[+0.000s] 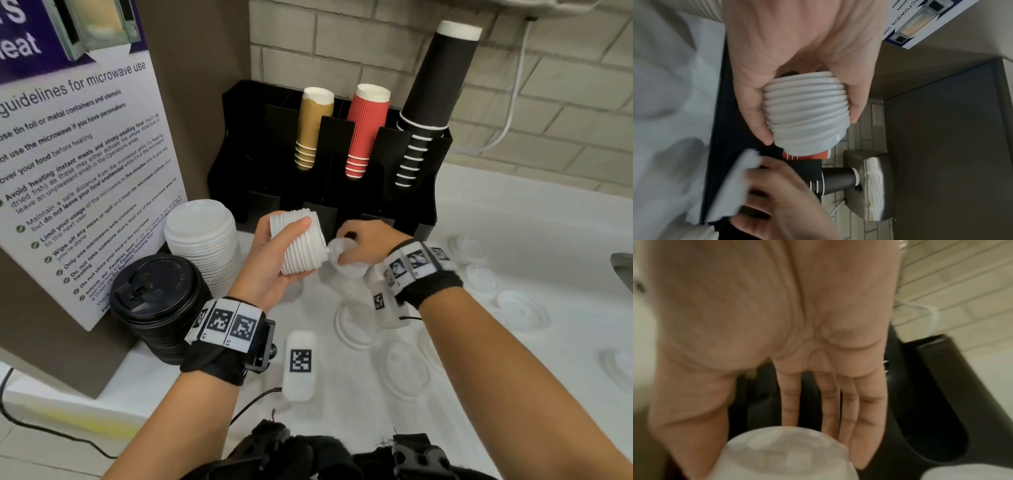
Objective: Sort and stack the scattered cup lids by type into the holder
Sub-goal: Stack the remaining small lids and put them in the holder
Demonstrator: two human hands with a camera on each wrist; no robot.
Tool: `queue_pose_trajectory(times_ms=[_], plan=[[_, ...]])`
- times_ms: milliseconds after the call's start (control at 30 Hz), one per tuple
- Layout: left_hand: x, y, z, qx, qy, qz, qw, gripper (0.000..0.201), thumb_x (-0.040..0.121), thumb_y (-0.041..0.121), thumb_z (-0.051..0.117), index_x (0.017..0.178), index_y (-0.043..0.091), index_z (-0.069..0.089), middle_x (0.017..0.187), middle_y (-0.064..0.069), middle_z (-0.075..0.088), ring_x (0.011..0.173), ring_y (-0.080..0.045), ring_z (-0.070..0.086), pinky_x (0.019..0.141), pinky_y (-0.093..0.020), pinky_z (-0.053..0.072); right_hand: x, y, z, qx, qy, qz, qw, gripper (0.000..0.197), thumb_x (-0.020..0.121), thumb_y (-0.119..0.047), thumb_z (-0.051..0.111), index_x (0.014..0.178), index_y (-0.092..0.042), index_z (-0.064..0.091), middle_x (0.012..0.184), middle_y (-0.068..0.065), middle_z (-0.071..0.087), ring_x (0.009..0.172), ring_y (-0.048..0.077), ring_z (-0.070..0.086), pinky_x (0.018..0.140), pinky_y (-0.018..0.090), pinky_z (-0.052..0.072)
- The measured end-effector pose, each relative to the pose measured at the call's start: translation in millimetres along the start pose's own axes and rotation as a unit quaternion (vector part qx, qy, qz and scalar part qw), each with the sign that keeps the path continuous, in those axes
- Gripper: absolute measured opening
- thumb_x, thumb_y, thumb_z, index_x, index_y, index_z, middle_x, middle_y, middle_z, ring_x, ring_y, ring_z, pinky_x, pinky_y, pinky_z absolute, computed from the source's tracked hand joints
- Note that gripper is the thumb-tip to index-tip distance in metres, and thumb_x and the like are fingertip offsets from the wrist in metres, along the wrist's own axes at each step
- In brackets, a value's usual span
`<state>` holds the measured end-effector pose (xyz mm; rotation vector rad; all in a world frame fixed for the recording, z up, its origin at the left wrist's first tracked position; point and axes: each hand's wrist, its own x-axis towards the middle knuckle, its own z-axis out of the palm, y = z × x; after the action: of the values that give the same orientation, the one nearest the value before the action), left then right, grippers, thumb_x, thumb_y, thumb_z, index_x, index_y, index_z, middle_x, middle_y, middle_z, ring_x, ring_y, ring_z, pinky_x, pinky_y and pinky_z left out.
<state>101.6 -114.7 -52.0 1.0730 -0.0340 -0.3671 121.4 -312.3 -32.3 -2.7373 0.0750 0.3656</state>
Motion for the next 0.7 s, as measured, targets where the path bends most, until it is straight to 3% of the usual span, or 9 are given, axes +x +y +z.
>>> queue_pose_trajectory(times_ms=[33,100,167,267,367,533,700], plan=[[0,0,0,0.002,0.001,0.002,1.000,0.050,0.065,0.037,0.074,0.111,0.031,0.053,0.118,0.000,0.058,0.108,-0.022,0.061,0.079,-0.044,0.059,-7,1,-7,0.092,0.023,0.011,0.995,0.043,0.079,-0.036,0.070,0.119,-0.029,0.057,0.113,0.001,0.059,0.099,0.019,0.060,0.081,0.033,0.055],[-2,-1,1,0.013,0.000,0.003,1.000,0.052,0.064,0.037,0.074,0.111,0.031,0.052,0.117,0.000,0.058,0.106,-0.021,0.061,0.074,-0.041,0.060,-24,-1,-15,0.298,0.038,0.017,0.954,0.032,0.084,-0.035,0.063,0.116,-0.031,0.058,0.108,-0.002,0.061,0.098,0.017,0.061,0.075,0.029,0.055],[-3,-2,4,0.024,-0.010,-0.003,1.000,0.053,0.064,0.038,0.074,0.112,0.031,0.052,0.120,-0.002,0.057,0.108,-0.023,0.060,0.072,-0.040,0.059,-41,-7,-16,0.409,0.024,-0.020,0.912,0.027,0.087,-0.029,0.058,0.114,-0.032,0.061,0.104,0.001,0.065,0.098,0.016,0.063,0.073,0.027,0.054],[-6,-4,9,0.030,-0.020,-0.016,0.999,0.056,0.066,0.039,0.073,0.116,0.030,0.051,0.125,-0.005,0.056,0.113,-0.026,0.059,0.074,-0.041,0.058,-58,-18,-11,0.427,0.005,-0.097,0.899,0.034,0.089,-0.017,0.057,0.119,-0.032,0.060,0.110,0.011,0.064,0.095,0.015,0.063,0.072,0.023,0.054],[-9,-6,12,0.036,-0.025,-0.022,0.999,0.056,0.069,0.039,0.074,0.119,0.029,0.050,0.126,-0.006,0.056,0.113,-0.027,0.059,0.076,-0.043,0.059,-65,-21,-7,0.428,0.006,-0.118,0.896,0.038,0.087,-0.006,0.059,0.119,-0.027,0.058,0.117,0.015,0.058,0.100,0.020,0.062,0.074,0.025,0.053],[-12,-10,17,0.025,-0.031,-0.027,0.999,0.058,0.067,0.039,0.072,0.120,0.029,0.048,0.127,-0.006,0.056,0.114,-0.028,0.059,0.083,-0.047,0.056,-72,-19,-3,0.428,0.038,-0.122,0.895,0.037,0.084,-0.007,0.065,0.115,-0.026,0.057,0.115,0.010,0.058,0.096,0.018,0.062,0.069,0.022,0.053],[-15,-12,21,0.007,-0.037,-0.037,0.999,0.062,0.069,0.040,0.071,0.125,0.028,0.047,0.131,-0.009,0.055,0.119,-0.032,0.058,0.089,-0.051,0.054,-76,-18,-3,0.424,0.052,-0.127,0.895,0.038,0.083,-0.008,0.067,0.114,-0.026,0.056,0.113,0.010,0.058,0.094,0.019,0.063,0.075,0.029,0.057]])
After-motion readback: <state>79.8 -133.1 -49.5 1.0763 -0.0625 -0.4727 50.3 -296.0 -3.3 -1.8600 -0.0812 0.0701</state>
